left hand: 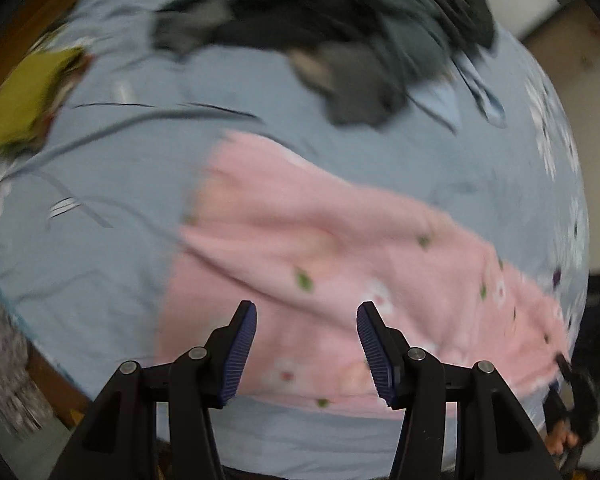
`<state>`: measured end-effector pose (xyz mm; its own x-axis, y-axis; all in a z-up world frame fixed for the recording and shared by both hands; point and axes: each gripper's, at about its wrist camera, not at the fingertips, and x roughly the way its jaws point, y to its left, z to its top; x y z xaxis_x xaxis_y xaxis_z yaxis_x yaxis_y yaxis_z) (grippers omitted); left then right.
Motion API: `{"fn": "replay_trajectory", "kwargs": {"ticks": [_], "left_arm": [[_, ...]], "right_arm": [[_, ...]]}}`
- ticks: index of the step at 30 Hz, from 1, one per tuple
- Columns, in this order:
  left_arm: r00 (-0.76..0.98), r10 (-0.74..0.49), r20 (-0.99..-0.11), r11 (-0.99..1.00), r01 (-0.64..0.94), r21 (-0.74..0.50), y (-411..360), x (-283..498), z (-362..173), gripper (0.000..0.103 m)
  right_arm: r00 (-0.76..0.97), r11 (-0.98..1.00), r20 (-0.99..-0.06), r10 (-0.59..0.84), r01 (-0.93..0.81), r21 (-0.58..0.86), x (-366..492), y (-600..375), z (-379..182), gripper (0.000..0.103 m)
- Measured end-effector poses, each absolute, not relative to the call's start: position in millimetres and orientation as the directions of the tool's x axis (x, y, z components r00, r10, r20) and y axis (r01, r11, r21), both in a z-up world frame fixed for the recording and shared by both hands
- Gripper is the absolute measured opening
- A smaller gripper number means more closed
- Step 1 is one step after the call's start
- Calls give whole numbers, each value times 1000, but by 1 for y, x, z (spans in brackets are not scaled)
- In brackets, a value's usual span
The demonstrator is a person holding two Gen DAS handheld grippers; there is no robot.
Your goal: Fold clothes
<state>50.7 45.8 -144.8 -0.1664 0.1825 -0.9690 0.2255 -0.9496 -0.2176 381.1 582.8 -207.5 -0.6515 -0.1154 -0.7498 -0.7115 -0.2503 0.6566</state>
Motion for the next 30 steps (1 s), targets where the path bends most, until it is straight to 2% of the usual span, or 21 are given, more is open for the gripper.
{"fn": "replay_trajectory", "kwargs": {"ticks": [6, 11, 14, 16, 21, 23, 25, 28, 30], "left_arm": [[-223, 205, -953, -887, 370, -277, -16, 51, -146, 56], [-250, 251, -935, -874, 356, -329, -53, 49, -131, 56], [-257, 264, -930, -883, 324, -341, -77, 49, -127, 56], [-259, 278, -925, -883, 311, -352, -93, 47, -129, 57], [-223, 370, -902, -857, 294, -424, -119, 40, -146, 59], [-197, 423, -884, -844, 269, -464, -115, 32, -155, 60], [-173, 471, -865, -839, 215, -500, -101, 22, -161, 61], [-90, 554, -828, -820, 114, -561, -63, 6, -175, 65], [-32, 592, -805, -802, 76, -593, -35, -1, -186, 65]], "right_arm": [[-715, -574, -672, -193, -474, 668, 296, 507, -107, 28], [-696, -748, -626, -351, -194, 635, 222, 375, -61, 28], [-608, -809, -671, -424, -78, 582, 189, 282, -72, 28], [-526, -841, -728, -440, -42, 539, 172, 225, -100, 28], [-325, -931, -889, -323, -57, 359, 153, 131, -179, 31], [-312, -943, -906, -287, -76, 325, 157, 119, -188, 39], [-314, -929, -896, -314, -92, 359, 165, 122, -185, 49], [-335, -894, -866, -372, -121, 431, 182, 140, -172, 53], [-362, -896, -874, -323, -180, 405, 198, 166, -156, 57]]}}
